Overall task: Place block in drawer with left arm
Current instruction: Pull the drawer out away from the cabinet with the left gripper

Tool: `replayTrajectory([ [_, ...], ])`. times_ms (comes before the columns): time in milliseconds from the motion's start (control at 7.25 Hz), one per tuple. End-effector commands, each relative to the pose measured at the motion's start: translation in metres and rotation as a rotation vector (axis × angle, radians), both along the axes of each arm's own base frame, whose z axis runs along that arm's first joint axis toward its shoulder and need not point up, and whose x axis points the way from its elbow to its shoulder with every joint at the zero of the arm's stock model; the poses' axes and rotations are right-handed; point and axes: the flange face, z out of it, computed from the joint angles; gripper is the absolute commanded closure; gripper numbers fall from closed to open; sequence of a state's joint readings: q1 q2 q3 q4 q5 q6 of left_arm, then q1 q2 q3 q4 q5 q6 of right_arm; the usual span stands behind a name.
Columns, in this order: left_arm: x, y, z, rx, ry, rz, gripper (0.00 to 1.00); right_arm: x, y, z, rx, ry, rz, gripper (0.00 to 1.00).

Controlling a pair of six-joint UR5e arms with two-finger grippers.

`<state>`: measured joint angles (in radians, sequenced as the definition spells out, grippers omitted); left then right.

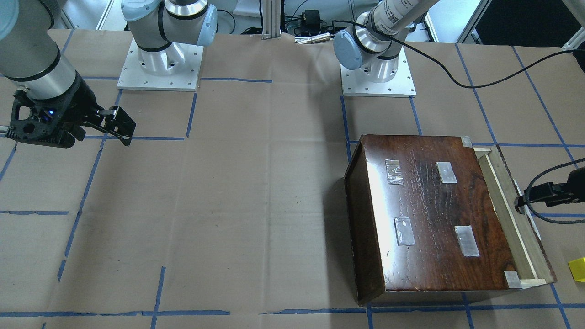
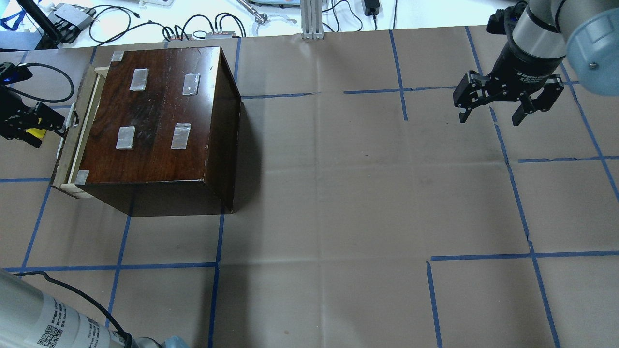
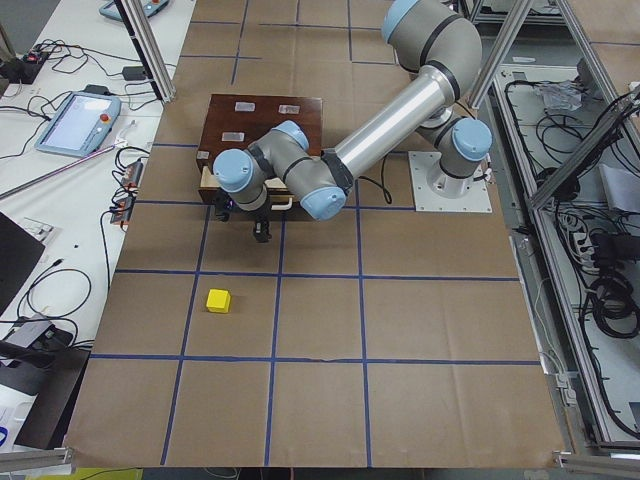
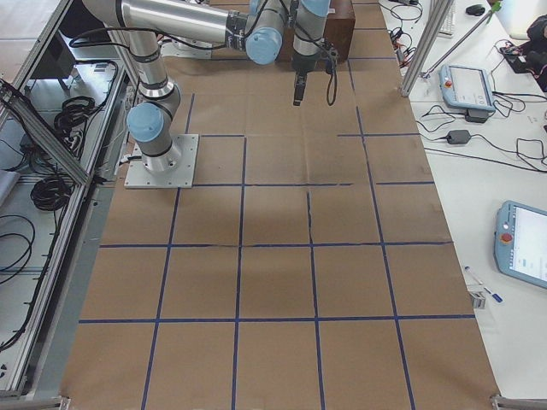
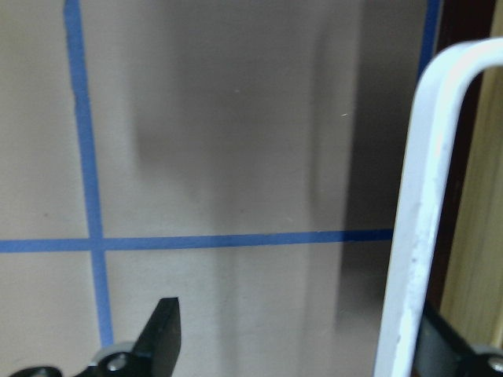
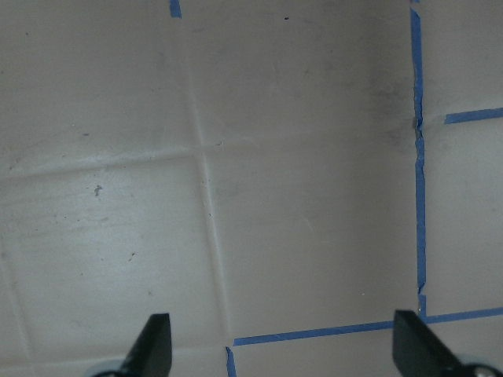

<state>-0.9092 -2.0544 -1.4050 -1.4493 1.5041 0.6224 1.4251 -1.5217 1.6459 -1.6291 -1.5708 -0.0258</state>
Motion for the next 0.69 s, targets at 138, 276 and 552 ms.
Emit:
replayTrajectory([
  [138, 0.02, 0.005, 0.006, 0.009, -0.048, 0.009, 0.02, 0.0, 0.0, 0.0, 0.0, 0.0, 0.0, 0.0],
  [276, 0.027, 0.008, 0.005, 0.026, -0.067, 0.011, 0.02, 0.0, 0.0, 0.001, -0.001, 0.0, 0.0, 0.0],
  [552, 0.037, 0.01, 0.005, 0.037, -0.087, 0.017, 0.05, 0.0, 0.0, 0.001, -0.001, 0.0, -0.001, 0.0],
])
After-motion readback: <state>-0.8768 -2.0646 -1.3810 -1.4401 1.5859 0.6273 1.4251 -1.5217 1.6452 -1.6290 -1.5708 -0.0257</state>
